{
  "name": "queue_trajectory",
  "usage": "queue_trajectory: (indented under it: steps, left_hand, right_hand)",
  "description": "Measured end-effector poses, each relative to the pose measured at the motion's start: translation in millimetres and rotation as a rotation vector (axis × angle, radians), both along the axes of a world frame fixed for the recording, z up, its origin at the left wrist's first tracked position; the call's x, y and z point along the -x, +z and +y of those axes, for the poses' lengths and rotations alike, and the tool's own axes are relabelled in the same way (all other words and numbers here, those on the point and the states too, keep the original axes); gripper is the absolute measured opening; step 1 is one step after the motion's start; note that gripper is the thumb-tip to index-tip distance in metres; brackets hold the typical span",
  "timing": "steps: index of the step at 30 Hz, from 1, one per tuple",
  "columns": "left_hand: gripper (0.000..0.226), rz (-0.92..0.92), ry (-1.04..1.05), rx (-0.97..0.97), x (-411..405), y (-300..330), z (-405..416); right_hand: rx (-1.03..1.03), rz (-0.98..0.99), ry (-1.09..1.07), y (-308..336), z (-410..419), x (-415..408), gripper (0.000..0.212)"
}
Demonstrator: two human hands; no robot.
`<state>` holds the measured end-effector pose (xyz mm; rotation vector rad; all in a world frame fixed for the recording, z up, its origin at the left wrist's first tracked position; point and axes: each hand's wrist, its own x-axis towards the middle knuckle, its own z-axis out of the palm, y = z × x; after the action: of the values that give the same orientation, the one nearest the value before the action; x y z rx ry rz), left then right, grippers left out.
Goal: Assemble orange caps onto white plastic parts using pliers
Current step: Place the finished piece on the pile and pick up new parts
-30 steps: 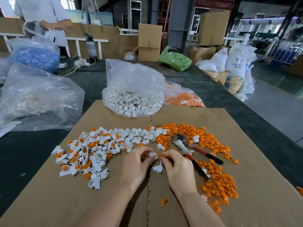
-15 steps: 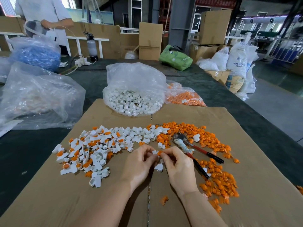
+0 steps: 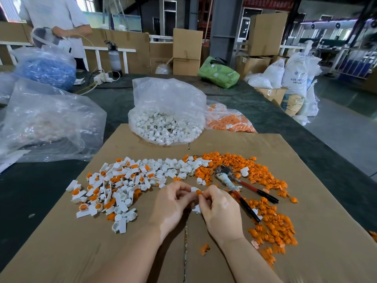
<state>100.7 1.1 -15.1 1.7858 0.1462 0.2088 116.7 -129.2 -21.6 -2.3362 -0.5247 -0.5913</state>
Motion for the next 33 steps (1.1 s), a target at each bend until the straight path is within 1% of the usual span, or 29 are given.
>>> queue_trajectory:
  steps: [5,7,10,13,15,18,20,26,33]
  left_hand:
    - [0.009,-0.005,0.003,-0.098,1.5,-2.7,-0.7]
    - [0.009,-0.01,0.005,-0.119,2.0,-3.1,-0.1]
    - [0.009,-0.011,0.017,-0.099,1.9,-2.2,0.9]
    - [0.008,-0.017,0.03,-0.074,0.9,-1.2,1.8]
    - [0.007,-0.01,0.031,-0.043,0.1,-0.7,2.7]
    - [0.005,-0.006,0.026,-0.055,-0.1,-1.0,3.8]
    - [0.005,-0.007,0.017,-0.062,0.0,-1.4,4.2]
    - [0.006,-0.01,0.002,-0.062,0.0,-1.7,4.1]
    - [0.006,-0.006,0.009,-0.04,0.0,-2.1,3.8]
  right_hand:
    - [0.006,0.02,0.038,0.3,0.4,0.8,0.026]
    - [0.01,0.058,0.053,-1.2,-0.1,-0.2,0.024]
    - [0.003,0.117,0.093,-1.6,-1.9,-1.3,0.014]
    - [-0.081,0.091,0.109,1.8,-2.1,0.8,0.009]
    - [-0.122,0.072,0.102,3.6,-2.9,1.5,0.014]
    - [-0.101,0.037,0.131,5.6,-3.4,1.5,0.027]
    - [-0.089,0.04,0.151,6.3,-2.9,1.6,0.03]
    - [-0.087,0.044,0.162,6.0,-3.3,0.5,0.023]
    - [-0.088,0.039,0.15,6.2,-3.2,0.4,0.021]
